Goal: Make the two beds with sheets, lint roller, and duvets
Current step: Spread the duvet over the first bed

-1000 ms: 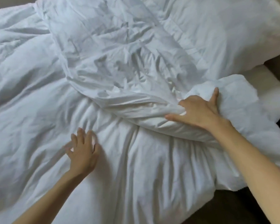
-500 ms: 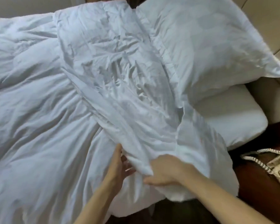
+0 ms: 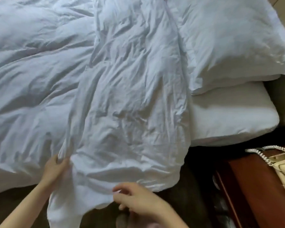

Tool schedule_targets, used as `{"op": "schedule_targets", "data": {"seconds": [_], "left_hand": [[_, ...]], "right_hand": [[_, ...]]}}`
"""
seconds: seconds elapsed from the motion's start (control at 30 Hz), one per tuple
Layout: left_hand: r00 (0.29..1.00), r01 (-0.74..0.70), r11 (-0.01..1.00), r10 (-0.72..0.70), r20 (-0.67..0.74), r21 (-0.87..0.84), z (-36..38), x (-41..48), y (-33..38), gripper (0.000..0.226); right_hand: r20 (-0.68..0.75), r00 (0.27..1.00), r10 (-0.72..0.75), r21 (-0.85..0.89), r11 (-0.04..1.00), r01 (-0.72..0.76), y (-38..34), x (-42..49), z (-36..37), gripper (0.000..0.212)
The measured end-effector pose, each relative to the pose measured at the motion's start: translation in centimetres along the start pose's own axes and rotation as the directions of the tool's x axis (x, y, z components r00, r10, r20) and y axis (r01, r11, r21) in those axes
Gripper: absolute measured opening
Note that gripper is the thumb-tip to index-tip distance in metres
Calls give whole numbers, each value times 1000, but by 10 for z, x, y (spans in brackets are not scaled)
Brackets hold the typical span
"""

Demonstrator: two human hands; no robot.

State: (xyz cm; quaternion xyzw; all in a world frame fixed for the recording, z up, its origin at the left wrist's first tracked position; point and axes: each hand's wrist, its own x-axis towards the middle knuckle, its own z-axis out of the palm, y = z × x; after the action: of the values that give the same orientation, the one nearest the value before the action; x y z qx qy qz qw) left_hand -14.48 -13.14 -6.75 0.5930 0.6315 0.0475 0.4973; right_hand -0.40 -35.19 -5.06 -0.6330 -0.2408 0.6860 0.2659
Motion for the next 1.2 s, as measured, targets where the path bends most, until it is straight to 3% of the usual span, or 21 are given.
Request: {"op": "schedule_targets", "data": {"seconds": [0.07, 0.13, 0.2, 0.27, 0.33, 0.4, 0.47, 0.53, 0.57, 0.67, 0.73, 0.77, 0.83, 0.9, 0.97, 1.03, 1.1, 1.13, 1.2], "left_hand": [[995, 61, 998, -59, -81, 27, -4, 0, -21, 52], [999, 25, 995, -20, -48, 94, 12, -4, -26, 67], [998, -44, 994, 49, -47, 105, 30, 8, -25, 83], [992, -56, 996, 63, -105, 74, 42, 30, -26, 95], [988, 2, 1000, 2, -155, 22, 54, 52, -30, 96], [988, 59, 998, -60, -143, -7, 64, 60, -32, 71], [990, 80, 997, -82, -112, -22, 72, 61, -37, 50], [991, 106, 993, -109, -82, -42, 76, 52, -35, 49], [991, 123, 991, -126, -51, -61, 75, 46, -33, 49], [960, 226, 971, -209, 188, -75, 63, 23, -19, 37], [907, 292, 952, -243, 343, -97, 47, 8, -22, 32], [901, 309, 945, -254, 352, -109, 41, 2, -28, 33], [929, 259, 966, -243, 279, -23, 48, -10, -44, 28], [976, 188, 972, -201, 81, 142, 70, -18, -62, 13], [984, 169, 954, -149, -99, 249, 94, -15, -78, 5], [949, 244, 925, -167, -267, 290, 108, -9, -85, 5], [917, 259, 951, -187, -352, 171, 115, 2, -83, 23], [921, 215, 973, -173, -349, 84, 120, 1, -70, 36], [949, 69, 997, -74, -306, -29, 127, 6, -40, 52]], "right_hand": [[-337, 941, 9, 92, 996, 23, 12, -5, -50, 27], [-644, 763, 54, 72, 997, -10, 37, -4, -99, 25], [-815, 563, 136, 103, 991, -91, 65, -2, -141, 30], [-854, 472, 219, 205, 975, -81, 93, 3, -177, 50], [-795, 516, 320, 361, 932, -21, 104, 5, -201, 75], [-669, 660, 342, 498, 865, 57, 110, 13, -209, 78], [-540, 797, 268, 552, 829, 95, 106, 21, -206, 87], [-483, 832, 271, 554, 831, 51, 111, 31, -203, 114], [-464, 845, 266, 544, 838, 35, 119, 32, -201, 117], [-393, 891, 226, 478, 878, -11, 116, -6, -195, 86], [-318, 931, 178, 568, 822, 37, 123, -47, -207, 59], [-304, 940, 158, 587, 808, 54, 129, -64, -217, 51], [-420, 880, 223, 484, 875, 9, 152, -82, -243, 34], [-613, 753, 241, 124, 970, -209, 171, -85, -261, 15], [-659, 719, 219, -126, 911, -393, 201, -82, -281, 33], [-654, 709, 265, -114, 892, -438, 219, -86, -298, 37], [-646, 722, 247, -14, 942, -335, 215, -83, -308, 17], [-673, 706, 218, 58, 968, -244, 207, -74, -312, 16], [-698, 693, 181, 191, 980, -63, 182, -47, -315, 33]]}}
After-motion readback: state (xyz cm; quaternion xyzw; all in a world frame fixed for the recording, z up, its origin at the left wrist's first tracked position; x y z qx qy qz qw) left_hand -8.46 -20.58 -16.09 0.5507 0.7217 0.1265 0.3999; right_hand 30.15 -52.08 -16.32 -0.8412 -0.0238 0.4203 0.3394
